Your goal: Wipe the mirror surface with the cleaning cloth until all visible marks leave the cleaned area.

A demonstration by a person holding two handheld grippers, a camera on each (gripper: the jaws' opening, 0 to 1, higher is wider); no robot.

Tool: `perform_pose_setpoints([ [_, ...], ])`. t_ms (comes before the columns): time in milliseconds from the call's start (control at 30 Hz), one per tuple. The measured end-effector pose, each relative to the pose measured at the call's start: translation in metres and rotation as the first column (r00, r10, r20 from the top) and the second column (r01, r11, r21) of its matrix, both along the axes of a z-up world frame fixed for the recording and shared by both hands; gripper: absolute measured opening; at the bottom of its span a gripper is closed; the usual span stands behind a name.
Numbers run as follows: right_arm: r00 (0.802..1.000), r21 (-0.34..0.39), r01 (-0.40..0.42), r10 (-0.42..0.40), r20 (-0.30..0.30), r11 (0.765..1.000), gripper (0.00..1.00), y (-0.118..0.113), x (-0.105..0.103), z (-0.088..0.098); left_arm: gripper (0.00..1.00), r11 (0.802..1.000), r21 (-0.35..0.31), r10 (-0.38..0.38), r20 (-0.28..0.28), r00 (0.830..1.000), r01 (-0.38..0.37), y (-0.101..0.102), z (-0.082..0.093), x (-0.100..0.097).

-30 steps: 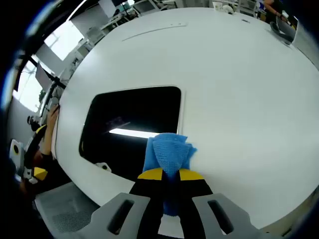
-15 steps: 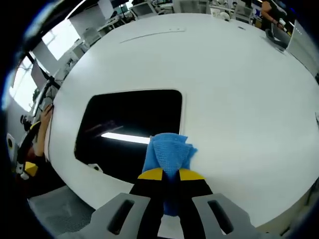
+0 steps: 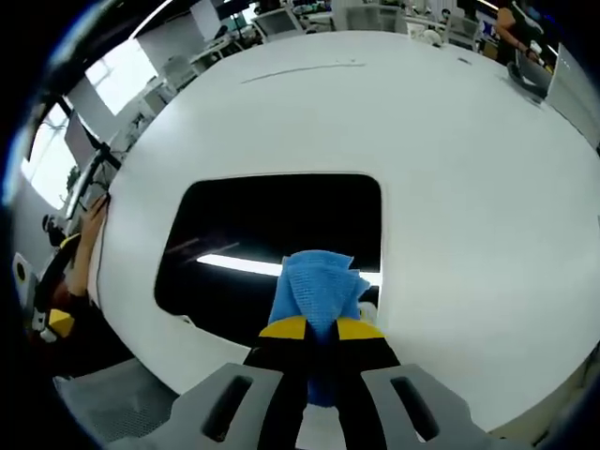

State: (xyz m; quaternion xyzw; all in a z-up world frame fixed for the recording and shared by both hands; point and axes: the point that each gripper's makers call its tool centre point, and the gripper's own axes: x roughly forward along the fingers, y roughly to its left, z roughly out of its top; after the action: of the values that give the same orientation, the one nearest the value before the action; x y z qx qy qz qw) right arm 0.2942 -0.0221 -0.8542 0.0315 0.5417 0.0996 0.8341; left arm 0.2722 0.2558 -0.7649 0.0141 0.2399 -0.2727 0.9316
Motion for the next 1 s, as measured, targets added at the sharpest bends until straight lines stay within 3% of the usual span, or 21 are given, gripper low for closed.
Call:
perform_pose_setpoints([
  [500, 0.999, -0.013, 0.01, -0.01, 0.038, 1.0, 0.04, 0.021, 0.006, -0.001, 0.99, 1.0, -0.01, -0.014, 0.01, 1.0, 0.014, 0.007, 0.004, -0.005],
  [1000, 0.998, -0.002, -0.015, 0.015, 0.066, 1.0, 0.04, 0.047, 0.01, -0.001, 0.99, 1.0, -0.018, -0.004, 0.013, 1.0, 0.005, 0.02, 0.006, 0.003],
])
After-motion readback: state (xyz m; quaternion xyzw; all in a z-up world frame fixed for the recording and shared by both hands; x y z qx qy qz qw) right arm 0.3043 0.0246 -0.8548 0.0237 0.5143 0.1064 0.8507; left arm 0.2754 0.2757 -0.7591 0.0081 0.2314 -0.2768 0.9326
